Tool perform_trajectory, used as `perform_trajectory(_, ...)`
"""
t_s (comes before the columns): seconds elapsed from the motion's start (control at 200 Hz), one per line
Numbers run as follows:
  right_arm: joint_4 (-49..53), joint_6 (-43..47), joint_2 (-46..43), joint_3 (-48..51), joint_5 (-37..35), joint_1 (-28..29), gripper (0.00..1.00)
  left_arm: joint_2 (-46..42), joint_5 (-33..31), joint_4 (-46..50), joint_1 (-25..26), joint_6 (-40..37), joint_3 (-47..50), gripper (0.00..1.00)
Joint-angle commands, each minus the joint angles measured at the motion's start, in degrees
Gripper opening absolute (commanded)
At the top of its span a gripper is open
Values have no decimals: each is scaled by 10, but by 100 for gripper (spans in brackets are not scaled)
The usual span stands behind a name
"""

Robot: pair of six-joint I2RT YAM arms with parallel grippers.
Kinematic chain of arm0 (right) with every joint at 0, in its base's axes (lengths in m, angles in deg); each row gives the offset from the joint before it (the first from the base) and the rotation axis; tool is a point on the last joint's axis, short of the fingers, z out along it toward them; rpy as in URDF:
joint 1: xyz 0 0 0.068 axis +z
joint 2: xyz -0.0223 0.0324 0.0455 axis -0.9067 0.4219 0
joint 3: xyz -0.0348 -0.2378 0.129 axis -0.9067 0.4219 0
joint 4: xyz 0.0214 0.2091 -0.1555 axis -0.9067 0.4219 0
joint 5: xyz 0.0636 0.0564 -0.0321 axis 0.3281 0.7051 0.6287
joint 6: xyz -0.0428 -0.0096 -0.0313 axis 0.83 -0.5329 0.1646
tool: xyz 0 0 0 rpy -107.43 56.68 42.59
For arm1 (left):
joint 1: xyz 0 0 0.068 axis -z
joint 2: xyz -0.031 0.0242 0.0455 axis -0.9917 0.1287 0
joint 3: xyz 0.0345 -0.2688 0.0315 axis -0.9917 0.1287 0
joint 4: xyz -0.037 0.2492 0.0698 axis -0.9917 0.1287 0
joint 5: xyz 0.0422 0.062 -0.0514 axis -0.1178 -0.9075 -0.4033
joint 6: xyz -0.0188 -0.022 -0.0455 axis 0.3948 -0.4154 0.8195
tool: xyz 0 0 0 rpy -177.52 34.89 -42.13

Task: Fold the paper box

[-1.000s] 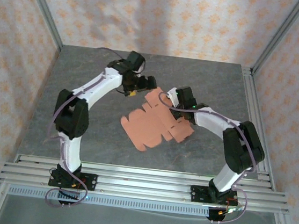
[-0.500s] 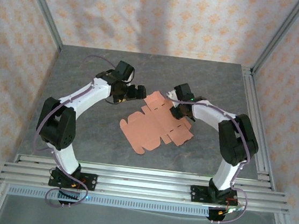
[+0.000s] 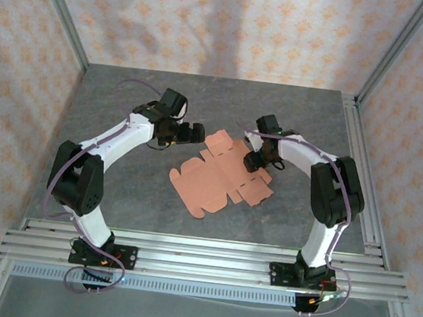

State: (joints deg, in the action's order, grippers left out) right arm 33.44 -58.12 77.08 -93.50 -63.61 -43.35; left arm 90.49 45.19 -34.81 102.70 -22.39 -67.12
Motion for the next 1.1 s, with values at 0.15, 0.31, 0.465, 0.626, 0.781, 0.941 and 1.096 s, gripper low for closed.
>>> perform_trajectory(0.15, 36, 11, 31, -33, 15, -2, 31, -24, -9, -15, -7, -10, 11, 100)
perform_trajectory(0.31, 27, 25, 19, -24, -2, -2, 2, -27, -10, -22, -10, -8, 18, 100)
perform_trajectory(0.465, 23, 44, -10, -14, -4, -2, 0, -32, 3, -75, -20, 17, 45, 100)
perform_trajectory(0.626, 11, 58, -56, 9, 27, -2, 0, -25, 21, -120, -22, 8, 52, 100)
perform_trajectory(0.781, -14, 61, -100, 38, 43, -1, 0, -3, 64, -154, -26, -3, 50, 97)
perform_trajectory(0.941, -13, 63, -115, 42, 61, -1, 0, 33, 150, -200, -26, -59, 49, 94)
perform_trajectory(1.096, -14, 62, -126, 46, 70, -1, 0, 66, 171, -199, -26, -96, 39, 91)
